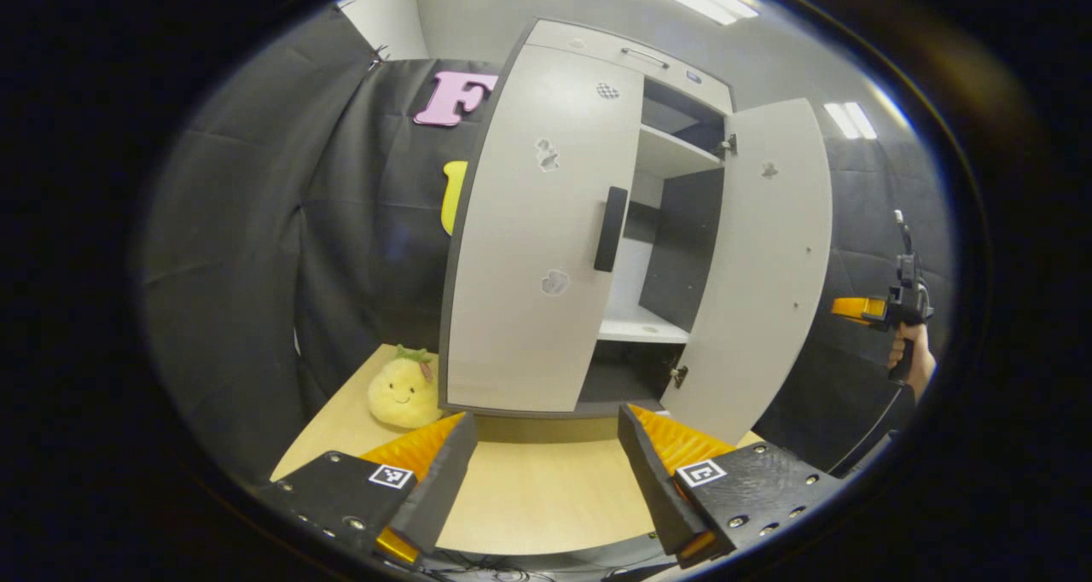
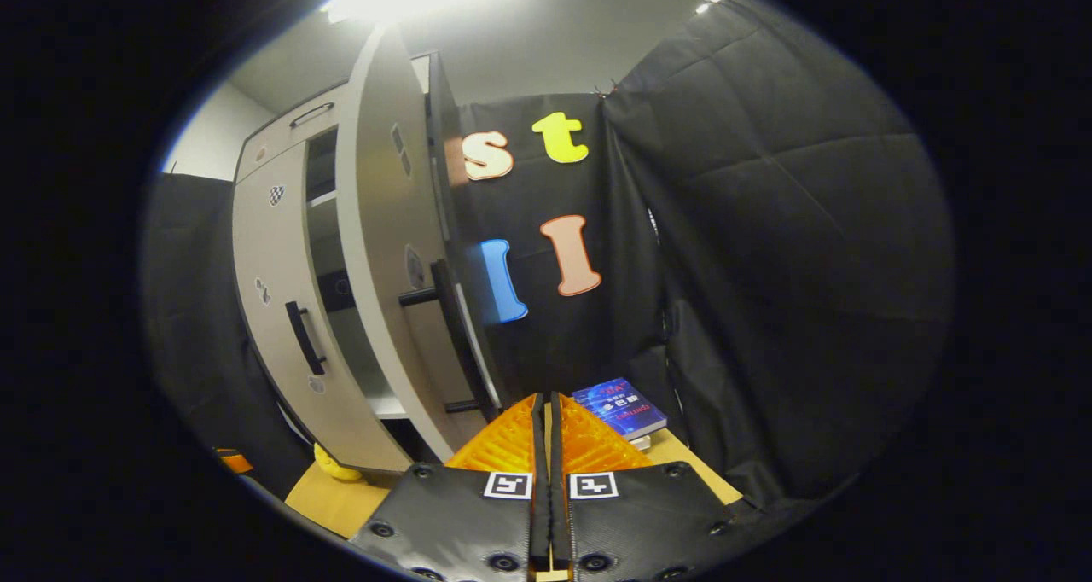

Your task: Open the right door of the double-door shoe cabinet with the right hand, and open the left door with the left hand.

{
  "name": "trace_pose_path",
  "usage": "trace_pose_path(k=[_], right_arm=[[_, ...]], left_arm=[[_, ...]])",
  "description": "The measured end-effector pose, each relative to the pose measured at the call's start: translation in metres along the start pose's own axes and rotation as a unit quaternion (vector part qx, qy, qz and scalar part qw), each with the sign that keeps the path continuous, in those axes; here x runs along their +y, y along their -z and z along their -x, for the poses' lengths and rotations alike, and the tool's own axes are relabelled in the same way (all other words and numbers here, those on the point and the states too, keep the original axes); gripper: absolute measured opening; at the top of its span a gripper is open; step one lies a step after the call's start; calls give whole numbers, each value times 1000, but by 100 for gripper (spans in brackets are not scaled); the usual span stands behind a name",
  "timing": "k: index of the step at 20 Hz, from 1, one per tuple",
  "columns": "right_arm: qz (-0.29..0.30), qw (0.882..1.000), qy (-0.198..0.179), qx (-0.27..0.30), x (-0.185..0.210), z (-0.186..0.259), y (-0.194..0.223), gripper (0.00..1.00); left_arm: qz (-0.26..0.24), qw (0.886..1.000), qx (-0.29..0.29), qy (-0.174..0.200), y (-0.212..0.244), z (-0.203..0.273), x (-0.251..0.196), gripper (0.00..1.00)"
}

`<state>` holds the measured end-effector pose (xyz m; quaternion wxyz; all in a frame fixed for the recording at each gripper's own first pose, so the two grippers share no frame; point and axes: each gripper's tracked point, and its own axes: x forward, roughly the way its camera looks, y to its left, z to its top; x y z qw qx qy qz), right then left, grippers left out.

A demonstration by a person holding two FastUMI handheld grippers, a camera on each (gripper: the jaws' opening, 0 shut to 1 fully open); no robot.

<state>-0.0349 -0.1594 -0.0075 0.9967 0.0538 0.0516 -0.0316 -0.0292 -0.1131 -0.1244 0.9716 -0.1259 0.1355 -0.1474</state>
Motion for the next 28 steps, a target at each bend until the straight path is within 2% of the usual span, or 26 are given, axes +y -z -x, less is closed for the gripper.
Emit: trace_pose_path(k=[5, 7, 9, 12, 13, 14, 15, 16, 18, 19, 20, 21, 25, 26, 27, 28], right_arm=[[5, 998, 49, -25, -30, 12, -17, 0], [8, 998, 61, -21, -33, 18, -20, 3], [15, 997, 78, -25, -44, 25, -29, 21], [32, 991, 129, -34, -77, 28, -39, 100], [39, 987, 150, -33, -89, 30, -41, 99], [47, 985, 164, -39, -97, 27, -46, 92], [50, 983, 171, -47, -104, 22, -52, 92], [50, 982, 172, -53, -110, 16, -58, 98], [47, 984, 163, -56, -115, -2, -61, 98], [50, 984, 162, -58, -120, -9, -63, 92], [53, 983, 163, -59, -126, -19, -65, 92], [56, 983, 163, -58, -130, -28, -66, 98], [63, 987, 142, -45, -139, -72, -63, 98], [64, 988, 136, -43, -141, -83, -62, 92], [64, 989, 130, -42, -143, -93, -62, 98], [65, 989, 126, -40, -146, -104, -61, 98]], left_arm=[[-26, 999, -18, 5, -21, -20, 8, 95], [-34, 999, -23, 6, -34, -32, 11, 95], [-35, 999, -36, 17, -52, -43, 6, 95], [-44, 997, -59, 20, -78, -64, 1, 95], [-47, 997, -66, 18, -88, -74, 0, 95], [-47, 996, -74, 16, -97, -82, -4, 95], [-46, 996, -81, 14, -106, -91, -8, 95], [-45, 995, -86, 11, -114, -99, -13, 95], [-44, 995, -94, 4, -129, -117, -23, 95], [-45, 994, -99, 0, -136, -128, -27, 95], [-47, 994, -102, -4, -142, -137, -34, 95], [-50, 993, -105, -8, -149, -147, -41, 95], [-70, 990, -120, -25, -174, -176, -70, 94], [-73, 990, -121, -29, -178, -185, -75, 94], [-75, 989, -122, -34, -182, -194, -79, 94], [-77, 988, -125, -39, -186, -202, -82, 94]])
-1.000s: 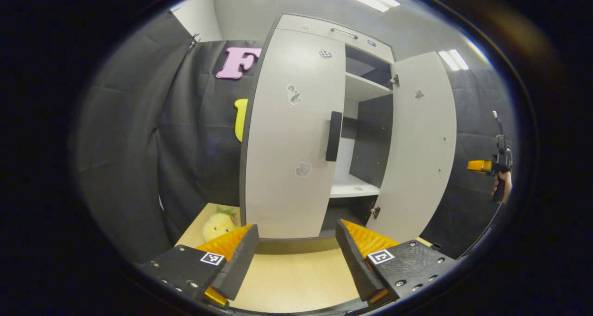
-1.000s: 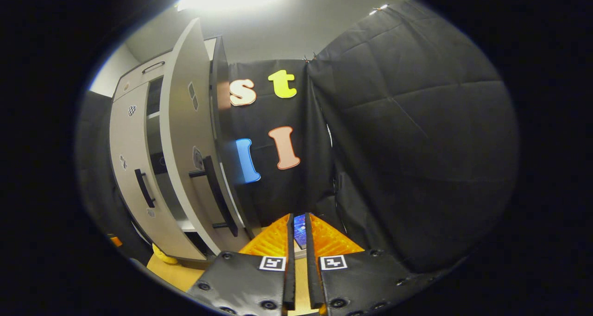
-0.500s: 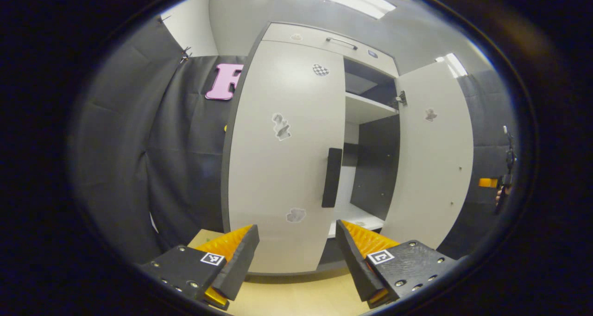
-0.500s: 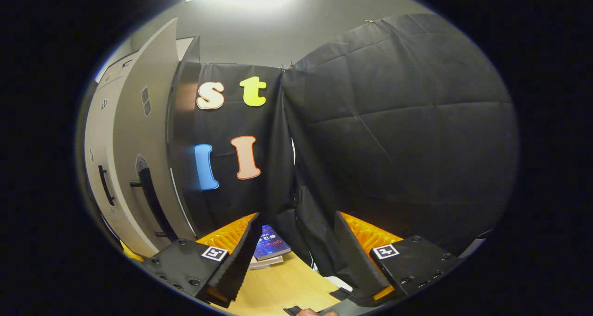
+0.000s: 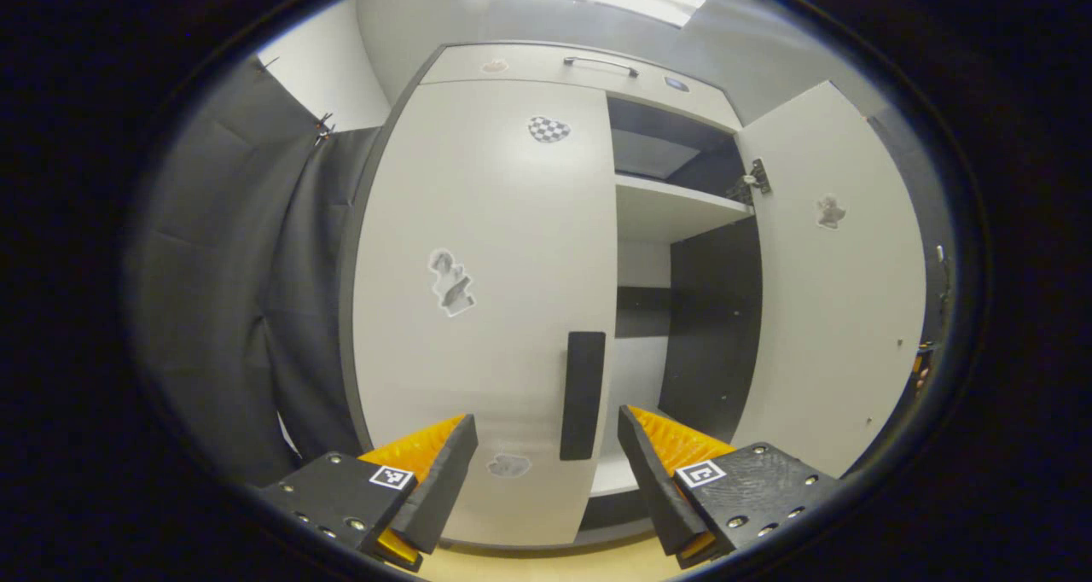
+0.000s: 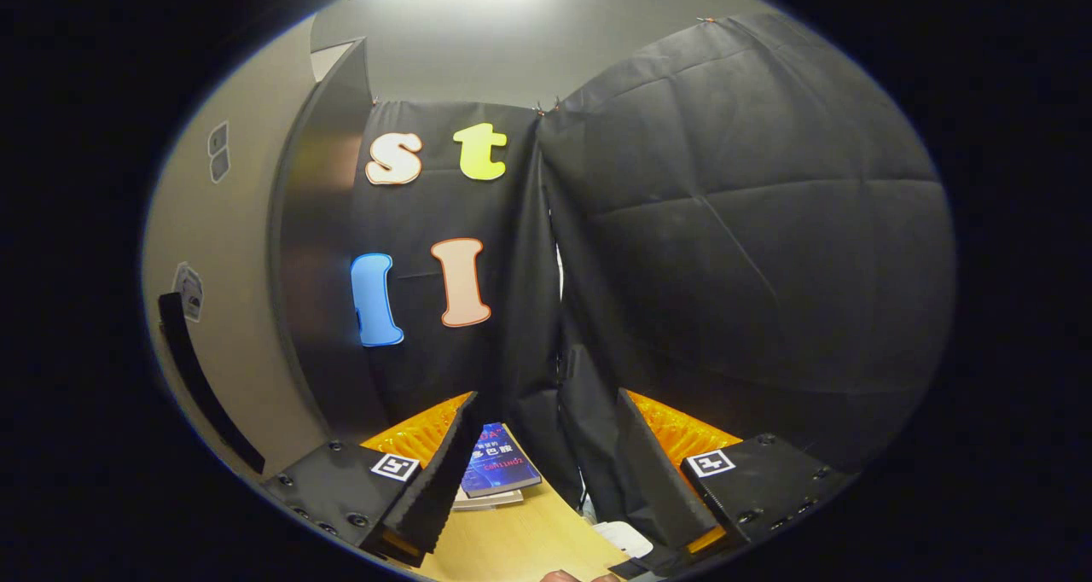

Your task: Open the right door of the double-door shoe cabinet with the right hand, and open the left door with the left hand.

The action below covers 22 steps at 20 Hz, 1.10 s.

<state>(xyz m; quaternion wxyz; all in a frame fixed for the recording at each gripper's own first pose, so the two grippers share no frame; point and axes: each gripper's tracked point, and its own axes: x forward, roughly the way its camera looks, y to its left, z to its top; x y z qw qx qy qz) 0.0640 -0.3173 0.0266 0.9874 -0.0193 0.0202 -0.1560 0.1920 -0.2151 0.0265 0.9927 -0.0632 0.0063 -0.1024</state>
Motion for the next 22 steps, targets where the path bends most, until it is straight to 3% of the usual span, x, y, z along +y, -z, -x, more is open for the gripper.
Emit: trace_pose_path(k=[2, 3, 4, 8, 10, 11, 13, 14, 16, 19, 21, 22], right_arm=[[0, 1000, -10, 1, 0, -19, 1, 98], [-4, 1000, -16, 3, 0, -28, 3, 92], [-9, 1000, -28, 11, 3, -37, 7, 98], [-11, 998, -51, 19, 8, -71, 11, 98], [-8, 998, -58, 18, 11, -84, 12, 98], [-8, 998, -63, 20, 14, -90, 12, 98], [-13, 996, -82, 31, 20, -101, 17, 98], [-13, 995, -87, 39, 21, -105, 21, 98], [-7, 995, -85, 44, 18, -114, 25, 98], [0, 995, -85, 52, 16, -126, 31, 98], [0, 994, -89, 56, 17, -135, 34, 98], [-4, 994, -92, 57, 19, -139, 35, 92]], left_arm=[[-4, 1000, -5, -14, -4, -16, -4, 94], [-7, 1000, -6, -20, -6, -24, -6, 94], [-9, 1000, -7, -23, -7, -31, -9, 94], [-27, 999, -9, -35, -10, -56, -24, 92], [-37, 998, -8, -41, -8, -66, -30, 64], [-44, 998, -5, -43, -8, -70, -32, 58], [-66, 996, -10, -59, -10, -76, -30, 64], [-71, 996, -12, -62, -12, -77, -30, 50], [-67, 996, -10, -65, -11, -81, -31, 50], [-38, 996, -17, -85, -11, -81, -24, 29], [-32, 995, -15, -89, -9, -81, -24, 28], [-35, 995, -9, -92, -6, -81, -24, 28]])
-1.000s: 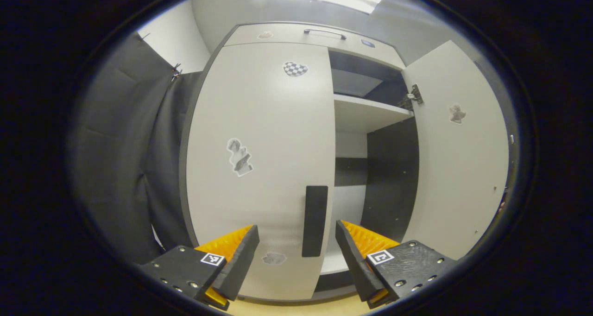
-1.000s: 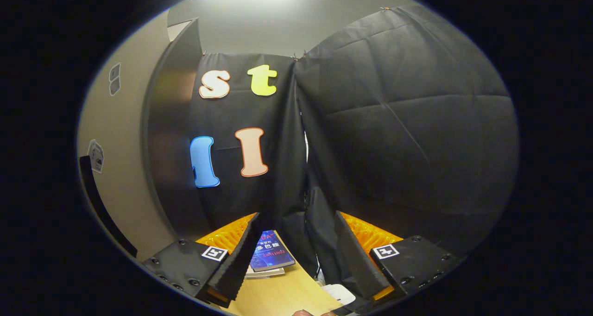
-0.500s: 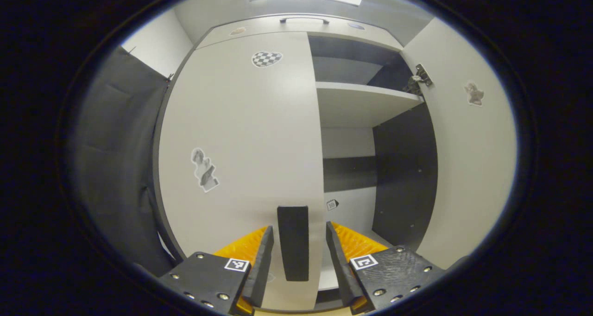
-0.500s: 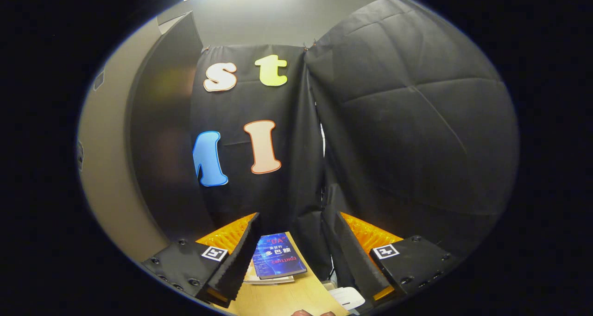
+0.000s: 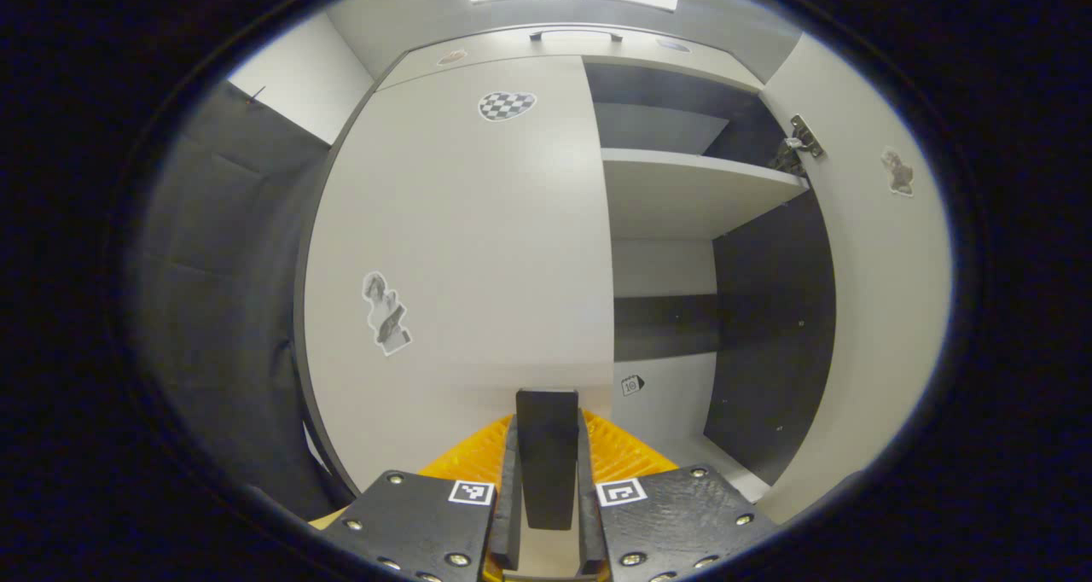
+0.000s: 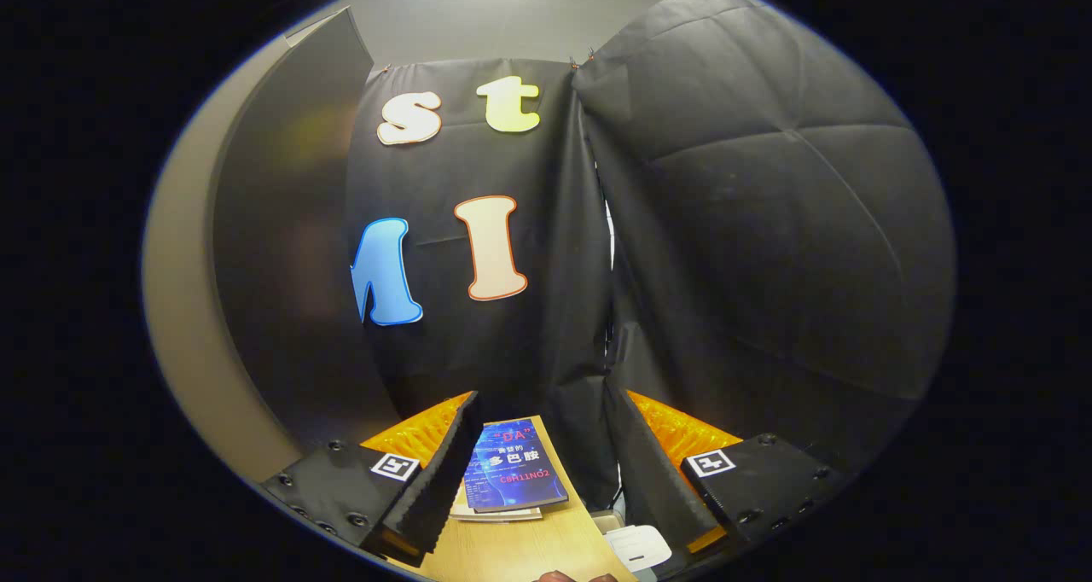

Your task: Open the right door of the double-door shoe cabinet with the right hand, and open the left door with the left hand.

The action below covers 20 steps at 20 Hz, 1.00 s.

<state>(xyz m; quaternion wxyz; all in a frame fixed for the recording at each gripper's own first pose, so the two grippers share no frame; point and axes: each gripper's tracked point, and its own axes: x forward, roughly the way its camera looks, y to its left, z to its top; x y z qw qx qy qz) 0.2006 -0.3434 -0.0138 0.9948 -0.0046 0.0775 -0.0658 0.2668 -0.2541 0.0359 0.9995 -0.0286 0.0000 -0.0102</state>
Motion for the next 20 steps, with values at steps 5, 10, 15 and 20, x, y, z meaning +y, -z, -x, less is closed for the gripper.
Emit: trace_pose_path(k=[5, 10, 15, 20], right_arm=[[-15, 1000, -10, 16, 3, -18, 11, 92], [-5, 1000, -27, 16, 17, -15, 17, 98], [-6, 999, -30, 19, 20, 0, 26, 92], [-27, 999, -16, 19, 15, 21, 30, 92]], left_arm=[[-1, 1000, 0, -9, 1, 1, 2, 17], [4, 1000, 5, -7, 2, 2, 1, 5], [11, 1000, 6, 1, 3, 7, 1, 5], [13, 1000, 5, 13, -1, 19, 5, 5]])
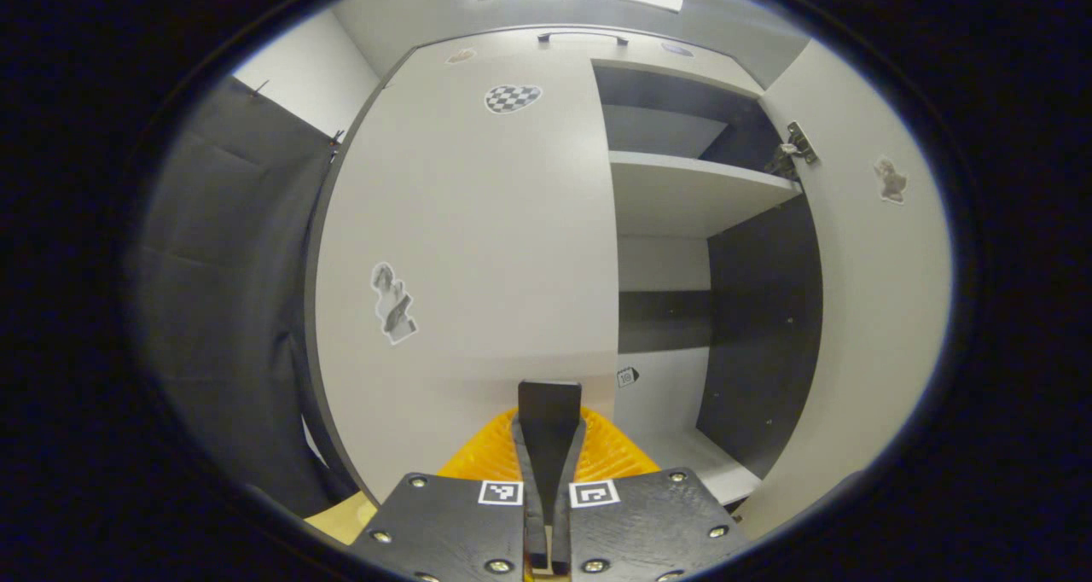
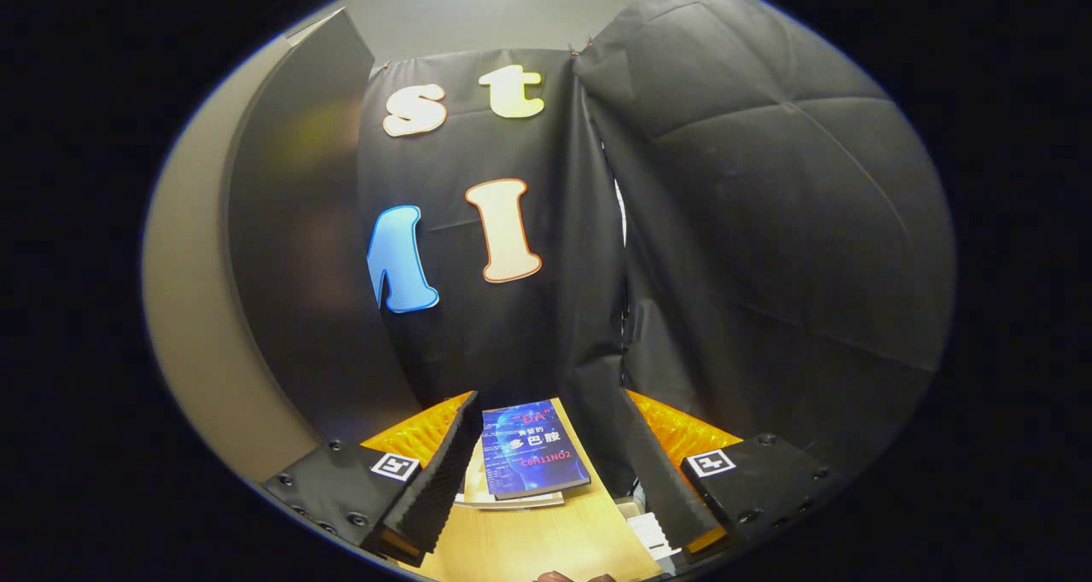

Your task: Open the right door of the double-door shoe cabinet with the right hand, and open the left door with the left hand.

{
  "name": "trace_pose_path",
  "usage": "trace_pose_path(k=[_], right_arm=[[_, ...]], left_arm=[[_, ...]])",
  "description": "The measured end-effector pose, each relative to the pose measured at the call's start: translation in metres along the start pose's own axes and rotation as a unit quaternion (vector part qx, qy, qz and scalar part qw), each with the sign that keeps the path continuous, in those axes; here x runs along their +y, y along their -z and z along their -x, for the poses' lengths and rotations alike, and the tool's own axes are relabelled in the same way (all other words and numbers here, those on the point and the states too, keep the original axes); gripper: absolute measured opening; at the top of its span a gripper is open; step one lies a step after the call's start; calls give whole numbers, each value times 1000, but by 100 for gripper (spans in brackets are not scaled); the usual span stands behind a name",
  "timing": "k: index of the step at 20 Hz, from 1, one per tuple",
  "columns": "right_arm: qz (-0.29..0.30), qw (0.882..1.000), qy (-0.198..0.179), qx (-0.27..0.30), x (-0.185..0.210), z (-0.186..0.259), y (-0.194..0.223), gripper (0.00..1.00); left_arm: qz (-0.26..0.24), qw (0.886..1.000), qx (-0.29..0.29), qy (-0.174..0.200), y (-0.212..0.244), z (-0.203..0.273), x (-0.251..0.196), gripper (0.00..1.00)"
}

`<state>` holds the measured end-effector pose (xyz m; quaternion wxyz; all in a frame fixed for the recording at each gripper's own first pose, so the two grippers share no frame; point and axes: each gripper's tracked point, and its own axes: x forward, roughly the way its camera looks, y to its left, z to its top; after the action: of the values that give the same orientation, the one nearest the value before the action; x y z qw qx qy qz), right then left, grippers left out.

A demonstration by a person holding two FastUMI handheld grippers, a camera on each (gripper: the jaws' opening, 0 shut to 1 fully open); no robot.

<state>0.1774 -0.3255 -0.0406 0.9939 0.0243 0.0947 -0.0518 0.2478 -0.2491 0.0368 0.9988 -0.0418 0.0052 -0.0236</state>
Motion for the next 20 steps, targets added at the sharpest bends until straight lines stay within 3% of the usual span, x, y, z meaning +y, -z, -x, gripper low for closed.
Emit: trace_pose_path(k=[1, 2, 9, 10, 12, 13, 14, 15, 17, 18, 19, 20], right_arm=[[-6, 1000, 1, -1, 1, 4, 0, 92], [-10, 1000, 2, -1, 2, 7, 0, 98], [-21, 1000, 9, -7, 32, 45, 2, 98], [-19, 1000, 12, -8, 37, 52, 4, 92], [-15, 1000, 20, -5, 47, 68, 7, 92], [-16, 1000, 20, -3, 53, 75, 7, 98], [-17, 1000, 19, -2, 60, 82, 7, 98], [-14, 1000, 18, -3, 67, 90, 7, 92], [-2, 1000, 22, -8, 75, 102, 4, 92], [3, 1000, 26, -11, 77, 109, 5, 98], [6, 999, 29, -13, 81, 115, 5, 98], [4, 999, 29, -14, 85, 122, 7, 92]], left_arm=[[2, 1000, 0, 5, -2, 2, 1, 5], [4, 1000, 1, 9, -1, 5, 2, 5], [11, 999, 2, 45, -3, 35, 13, 5], [10, 999, 4, 53, -3, 40, 16, 5], [8, 998, 10, 68, -1, 50, 20, 5], [9, 997, 12, 73, -1, 55, 24, 5], [10, 997, 13, 78, -1, 60, 26, 5], [12, 996, 12, 83, -1, 63, 30, 5], [14, 996, 12, 93, -1, 68, 35, 5], [15, 995, 12, 97, -1, 69, 37, 5], [14, 995, 11, 100, -1, 70, 40, 5], [13, 994, 11, 105, -2, 70, 40, 5]])
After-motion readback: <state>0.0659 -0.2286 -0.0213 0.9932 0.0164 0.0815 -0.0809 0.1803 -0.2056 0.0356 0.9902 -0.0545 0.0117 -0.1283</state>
